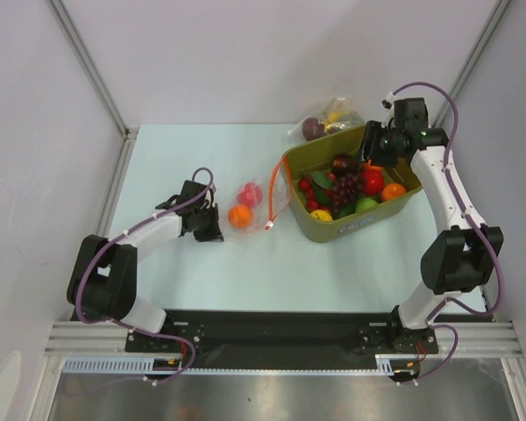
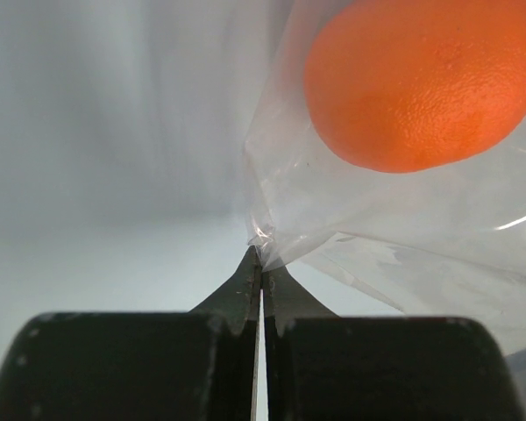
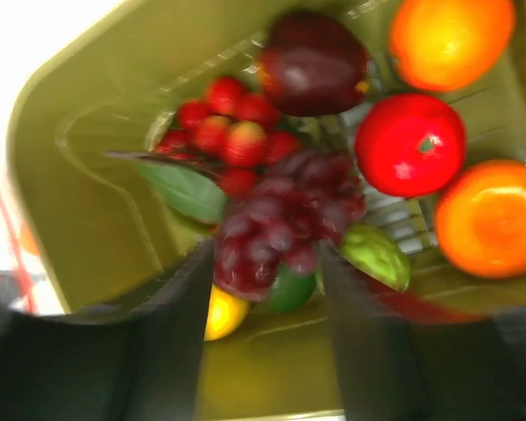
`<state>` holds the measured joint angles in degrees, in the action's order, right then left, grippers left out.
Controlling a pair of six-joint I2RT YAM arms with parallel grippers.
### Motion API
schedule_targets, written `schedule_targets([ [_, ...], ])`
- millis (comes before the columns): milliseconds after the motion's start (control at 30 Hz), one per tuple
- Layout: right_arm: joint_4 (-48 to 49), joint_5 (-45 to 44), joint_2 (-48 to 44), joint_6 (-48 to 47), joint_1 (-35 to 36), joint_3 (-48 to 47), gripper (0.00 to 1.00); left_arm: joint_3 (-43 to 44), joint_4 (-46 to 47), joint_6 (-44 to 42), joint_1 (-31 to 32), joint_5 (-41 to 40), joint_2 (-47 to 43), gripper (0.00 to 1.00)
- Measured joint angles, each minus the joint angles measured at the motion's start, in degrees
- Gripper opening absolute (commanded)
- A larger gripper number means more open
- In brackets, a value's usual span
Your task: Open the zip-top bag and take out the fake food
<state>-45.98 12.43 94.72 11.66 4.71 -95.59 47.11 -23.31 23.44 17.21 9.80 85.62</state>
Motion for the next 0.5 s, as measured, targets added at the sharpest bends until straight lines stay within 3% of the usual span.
schedule_targets([
  [200, -1.4, -2.7, 1.6, -1.7, -0.5, -0.1, 0.70, 1.0, 0.0, -0.2, 0.0, 0.1, 0.0, 0.00],
  [400, -2.0, -3.6, 1.6, -2.0, -0.5, -3.5, 0.74, 1.0, 0.0, -0.7, 0.0, 0.7, 0.0, 0.00],
  [500, -0.7, -2.4, 1.2, -1.7, -0.5, -4.4, 0.71, 1.1, 0.0, -1.1, 0.0, 0.9, 0.0, 0.00],
])
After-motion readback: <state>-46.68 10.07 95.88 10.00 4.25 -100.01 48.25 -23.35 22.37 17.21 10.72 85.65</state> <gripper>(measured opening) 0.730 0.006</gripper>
